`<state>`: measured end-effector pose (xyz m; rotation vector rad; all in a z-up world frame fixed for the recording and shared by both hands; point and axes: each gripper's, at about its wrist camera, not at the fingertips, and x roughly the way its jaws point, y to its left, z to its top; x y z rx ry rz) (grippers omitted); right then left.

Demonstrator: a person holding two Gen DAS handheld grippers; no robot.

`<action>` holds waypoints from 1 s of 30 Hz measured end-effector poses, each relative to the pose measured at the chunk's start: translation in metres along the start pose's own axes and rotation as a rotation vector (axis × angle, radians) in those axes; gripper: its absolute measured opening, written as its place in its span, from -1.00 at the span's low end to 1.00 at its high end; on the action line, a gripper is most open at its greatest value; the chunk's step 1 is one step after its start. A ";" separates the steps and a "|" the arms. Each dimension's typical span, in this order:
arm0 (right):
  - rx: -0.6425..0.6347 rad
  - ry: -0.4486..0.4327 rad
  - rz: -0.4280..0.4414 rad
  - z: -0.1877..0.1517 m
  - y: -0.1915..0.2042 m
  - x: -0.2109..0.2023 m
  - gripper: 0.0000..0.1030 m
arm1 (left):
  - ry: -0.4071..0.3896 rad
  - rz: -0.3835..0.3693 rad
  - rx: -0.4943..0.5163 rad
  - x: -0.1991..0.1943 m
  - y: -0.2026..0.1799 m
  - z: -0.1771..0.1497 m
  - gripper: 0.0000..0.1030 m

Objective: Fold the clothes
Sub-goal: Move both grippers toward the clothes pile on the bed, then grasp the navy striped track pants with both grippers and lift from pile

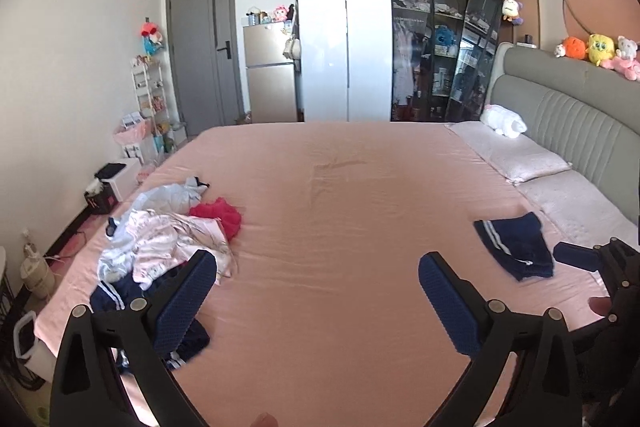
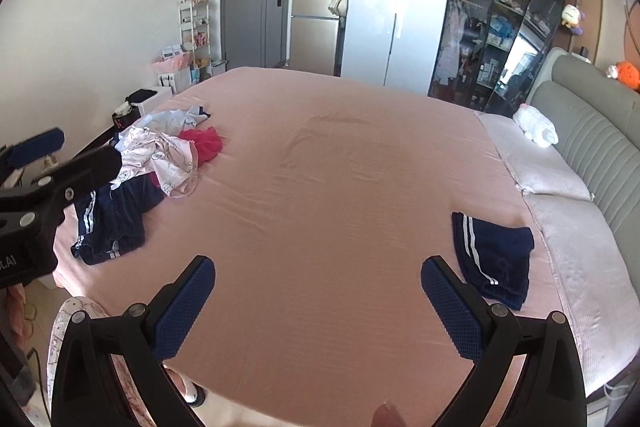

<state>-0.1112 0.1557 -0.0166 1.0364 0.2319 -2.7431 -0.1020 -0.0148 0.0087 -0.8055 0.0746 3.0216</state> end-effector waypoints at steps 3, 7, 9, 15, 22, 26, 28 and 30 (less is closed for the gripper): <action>0.007 0.018 0.051 0.017 0.000 0.026 1.00 | 0.021 -0.018 -0.039 0.029 0.016 0.007 1.00; -0.012 0.052 0.094 0.040 0.014 0.066 1.00 | 0.077 0.028 -0.079 0.074 0.046 0.008 1.00; -0.022 0.070 0.134 0.050 0.026 0.088 1.00 | 0.105 0.058 -0.099 0.095 0.066 0.006 1.00; -0.077 0.069 0.296 0.079 0.081 0.152 1.00 | 0.204 0.157 -0.222 0.146 0.151 -0.016 1.00; -0.192 0.198 0.382 0.095 0.192 0.238 1.00 | 0.327 0.301 -0.382 0.178 0.268 -0.082 1.00; -0.257 0.268 0.470 0.086 0.262 0.275 1.00 | 0.389 0.354 -0.443 0.181 0.314 -0.123 1.00; -0.263 0.299 0.513 0.079 0.291 0.289 1.00 | 0.411 0.364 -0.470 0.183 0.330 -0.140 1.00; -0.268 0.326 0.559 0.072 0.319 0.302 1.00 | 0.428 0.366 -0.492 0.183 0.343 -0.153 1.00</action>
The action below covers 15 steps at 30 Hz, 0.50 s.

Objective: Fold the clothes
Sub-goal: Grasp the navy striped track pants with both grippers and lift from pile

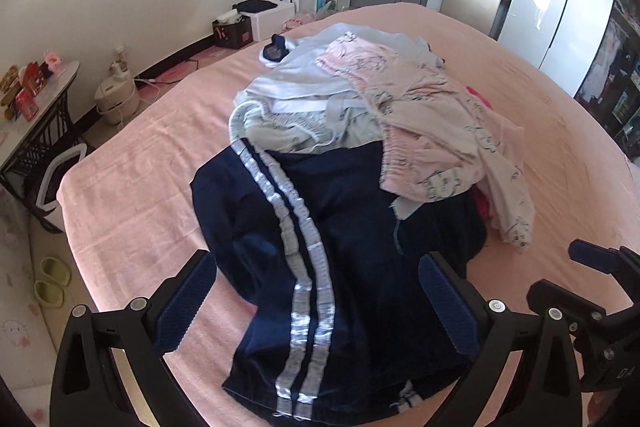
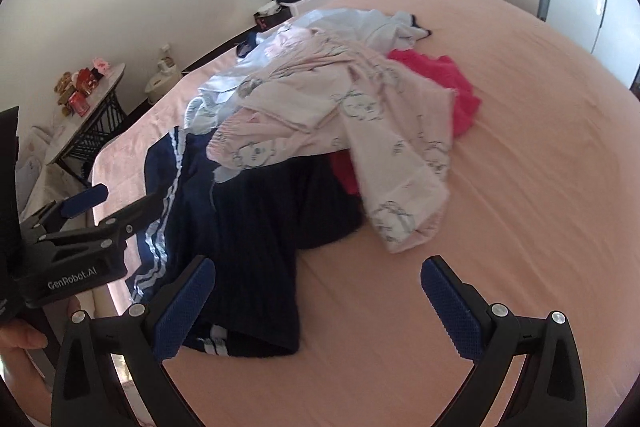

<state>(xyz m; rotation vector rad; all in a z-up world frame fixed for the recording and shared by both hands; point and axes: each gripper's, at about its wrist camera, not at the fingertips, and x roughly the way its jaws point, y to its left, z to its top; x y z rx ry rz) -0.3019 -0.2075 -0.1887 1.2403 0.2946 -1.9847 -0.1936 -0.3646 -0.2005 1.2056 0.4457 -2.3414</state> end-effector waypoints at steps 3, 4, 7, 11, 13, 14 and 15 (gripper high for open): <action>-0.027 0.042 0.016 0.001 0.021 0.033 1.00 | 0.015 0.000 -0.018 0.007 0.016 -0.004 0.97; -0.021 0.051 0.016 -0.001 0.022 0.040 1.00 | 0.017 0.013 -0.024 0.009 0.021 -0.006 0.97; -0.003 0.078 0.019 -0.005 0.027 0.063 1.00 | 0.035 0.019 -0.050 0.018 0.037 -0.012 0.97; -0.001 0.108 -0.005 -0.012 0.030 0.085 1.00 | 0.068 0.010 -0.069 0.034 0.050 -0.022 0.98; -0.001 0.111 -0.041 -0.017 0.029 0.090 1.00 | 0.080 -0.002 -0.068 0.041 0.050 -0.026 0.98; 0.001 0.110 -0.063 -0.019 0.027 0.092 1.00 | 0.085 -0.008 -0.067 0.044 0.050 -0.027 0.98; 0.003 0.109 -0.085 -0.021 0.025 0.094 1.00 | 0.091 -0.015 -0.066 0.047 0.049 -0.029 0.98</action>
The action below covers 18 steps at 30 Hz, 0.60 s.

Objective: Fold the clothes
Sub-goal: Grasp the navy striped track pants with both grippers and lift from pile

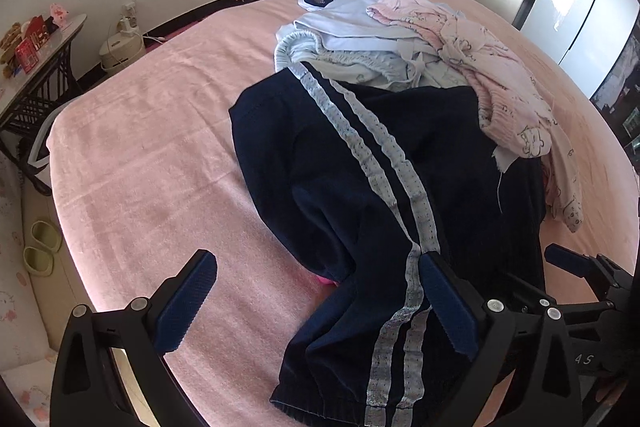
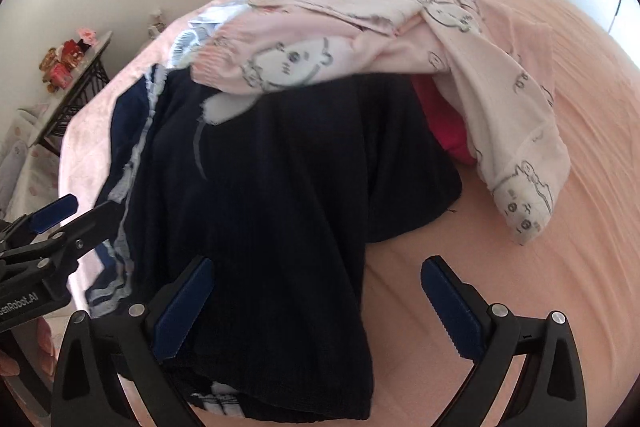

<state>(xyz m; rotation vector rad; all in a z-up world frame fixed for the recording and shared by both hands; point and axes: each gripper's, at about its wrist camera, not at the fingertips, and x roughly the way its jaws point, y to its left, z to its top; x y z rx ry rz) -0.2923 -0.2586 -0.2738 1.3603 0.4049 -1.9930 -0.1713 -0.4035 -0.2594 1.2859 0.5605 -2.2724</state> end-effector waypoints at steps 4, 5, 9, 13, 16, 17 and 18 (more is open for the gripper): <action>0.042 0.033 -0.017 -0.006 -0.010 0.017 1.00 | 0.036 -0.029 0.005 0.016 -0.004 -0.011 0.99; 0.040 0.031 -0.023 -0.008 -0.010 0.021 1.00 | 0.057 -0.032 0.010 0.022 -0.005 -0.015 0.99; -0.005 0.024 -0.094 -0.008 -0.001 0.027 1.00 | 0.056 -0.012 0.067 0.030 -0.012 -0.024 1.00; 0.020 0.020 -0.077 -0.002 -0.005 0.025 0.95 | 0.071 -0.045 0.067 0.029 -0.008 -0.020 0.97; -0.007 0.016 0.027 0.003 0.003 0.011 -0.19 | 0.044 -0.140 0.080 0.010 -0.011 -0.017 -0.86; -0.025 0.021 0.079 0.004 0.007 0.006 -0.82 | 0.035 -0.167 0.085 0.003 -0.013 -0.016 -0.86; -0.042 0.025 0.116 0.006 0.012 0.002 -0.88 | 0.026 -0.169 0.098 -0.002 -0.016 -0.016 -0.87</action>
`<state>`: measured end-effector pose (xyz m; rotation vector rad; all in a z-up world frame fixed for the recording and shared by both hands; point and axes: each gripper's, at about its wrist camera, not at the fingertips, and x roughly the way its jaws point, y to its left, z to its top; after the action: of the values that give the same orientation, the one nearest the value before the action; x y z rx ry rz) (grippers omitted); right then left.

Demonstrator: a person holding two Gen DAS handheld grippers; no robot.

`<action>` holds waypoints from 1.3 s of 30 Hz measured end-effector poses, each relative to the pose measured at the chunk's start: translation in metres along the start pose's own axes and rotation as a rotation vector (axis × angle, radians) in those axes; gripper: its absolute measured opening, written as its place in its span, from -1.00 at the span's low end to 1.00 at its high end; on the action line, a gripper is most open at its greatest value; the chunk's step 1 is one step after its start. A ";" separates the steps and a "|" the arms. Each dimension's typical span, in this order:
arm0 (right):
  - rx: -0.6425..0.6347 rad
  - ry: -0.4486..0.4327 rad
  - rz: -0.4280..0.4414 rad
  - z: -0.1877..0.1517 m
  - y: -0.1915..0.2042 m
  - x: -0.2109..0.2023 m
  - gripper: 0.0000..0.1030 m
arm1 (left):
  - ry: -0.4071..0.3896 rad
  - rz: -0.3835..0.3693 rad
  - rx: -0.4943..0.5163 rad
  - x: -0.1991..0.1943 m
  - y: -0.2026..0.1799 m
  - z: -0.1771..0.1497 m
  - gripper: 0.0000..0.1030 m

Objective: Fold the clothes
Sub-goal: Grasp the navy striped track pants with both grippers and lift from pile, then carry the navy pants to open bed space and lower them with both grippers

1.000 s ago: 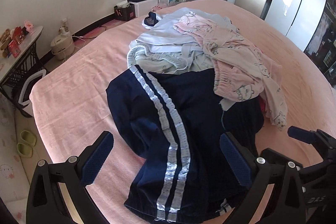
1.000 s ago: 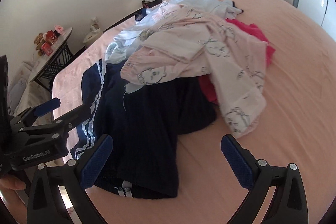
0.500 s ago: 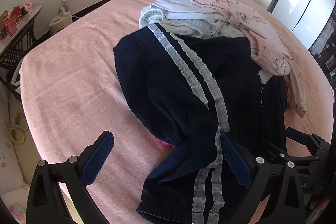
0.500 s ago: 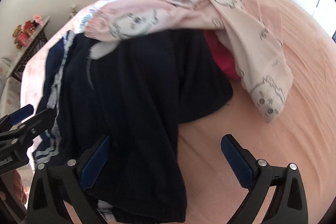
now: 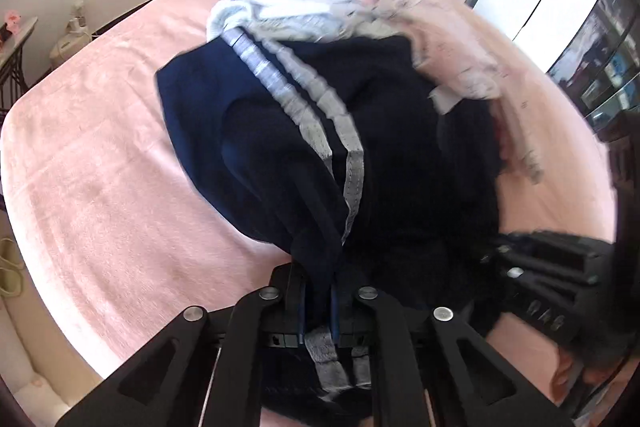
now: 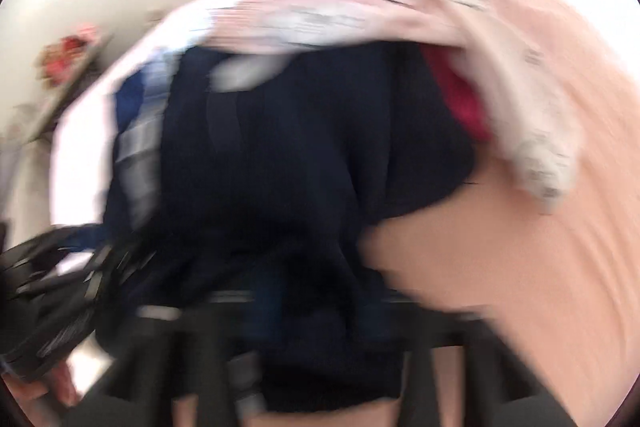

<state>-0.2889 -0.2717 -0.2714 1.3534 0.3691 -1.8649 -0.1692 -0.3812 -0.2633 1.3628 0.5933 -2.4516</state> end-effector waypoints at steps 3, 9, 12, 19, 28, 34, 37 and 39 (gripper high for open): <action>-0.070 -0.031 0.012 0.006 0.012 -0.013 -0.89 | -0.003 -0.025 0.033 -0.008 -0.009 0.001 -0.87; -0.055 -0.131 0.034 0.007 -0.008 -0.077 -0.90 | -0.053 -0.130 0.107 -0.062 -0.040 -0.003 -0.88; -0.028 -0.154 0.014 -0.011 -0.025 -0.117 -0.90 | -0.074 -0.180 0.198 -0.086 -0.078 -0.011 -0.88; 0.050 -0.163 -0.132 -0.118 -0.071 -0.213 -0.91 | 0.002 -0.330 0.363 -0.095 -0.196 -0.074 -0.88; 0.300 -0.158 -0.344 -0.266 -0.167 -0.290 -0.90 | 0.196 -0.508 0.561 -0.084 -0.350 -0.162 -0.88; 0.483 -0.172 -0.389 -0.330 -0.221 -0.309 -0.88 | 0.291 -0.534 0.729 -0.072 -0.415 -0.218 -0.87; 0.608 -0.076 -0.363 -0.353 -0.255 -0.287 -0.87 | 0.373 -0.483 0.692 -0.052 -0.413 -0.225 -0.86; 0.651 -0.118 -0.351 -0.362 -0.260 -0.296 -0.82 | 0.361 -0.489 0.627 -0.053 -0.391 -0.214 -0.84</action>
<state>-0.2013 0.2514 -0.2002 1.6579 -0.0887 -2.4791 -0.1492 0.0661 -0.2337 2.1486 0.2419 -2.9505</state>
